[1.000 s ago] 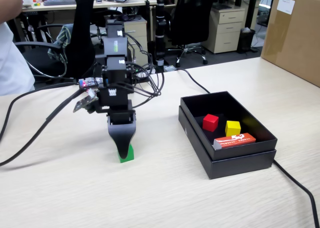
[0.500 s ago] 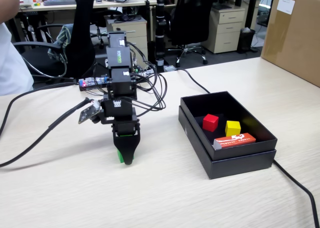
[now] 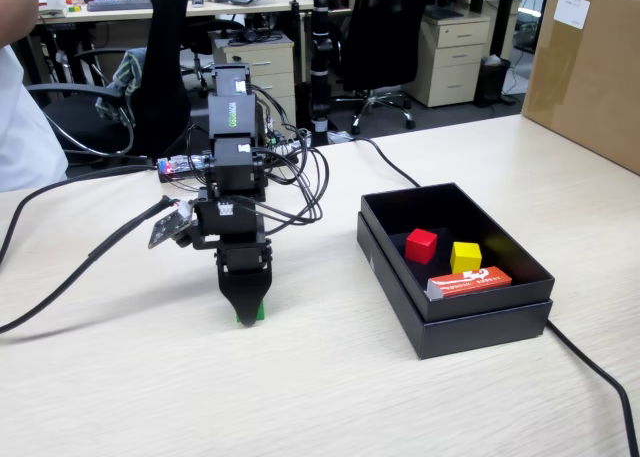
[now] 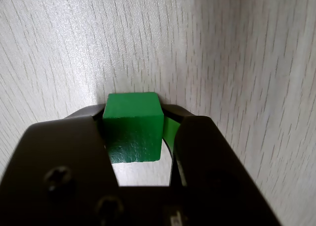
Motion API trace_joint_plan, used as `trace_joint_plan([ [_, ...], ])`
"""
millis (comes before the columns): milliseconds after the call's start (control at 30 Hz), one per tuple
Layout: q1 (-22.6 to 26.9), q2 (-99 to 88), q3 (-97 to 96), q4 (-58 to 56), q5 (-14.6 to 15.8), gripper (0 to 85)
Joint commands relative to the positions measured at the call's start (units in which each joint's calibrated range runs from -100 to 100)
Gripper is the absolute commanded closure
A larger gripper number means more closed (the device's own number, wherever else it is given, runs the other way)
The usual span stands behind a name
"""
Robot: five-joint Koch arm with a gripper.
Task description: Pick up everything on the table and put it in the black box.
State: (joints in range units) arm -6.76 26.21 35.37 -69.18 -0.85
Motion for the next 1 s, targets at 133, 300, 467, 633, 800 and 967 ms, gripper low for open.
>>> trace_joint_plan([
  [133,0.05,-5.73,0.71,-0.84,0.2,84.7],
  [300,2.39,-24.44,-3.1,-1.44,0.29,84.7],
  [467,8.64,-44.97,-6.9,-1.88,0.78,84.7],
  [633,15.73,-49.91,-6.54,-1.88,1.9,84.7],
  [800,21.83,-25.12,12.68,-1.88,3.86,84.7],
  [967,21.88,-9.63,21.93,-1.88,3.96,84.7],
])
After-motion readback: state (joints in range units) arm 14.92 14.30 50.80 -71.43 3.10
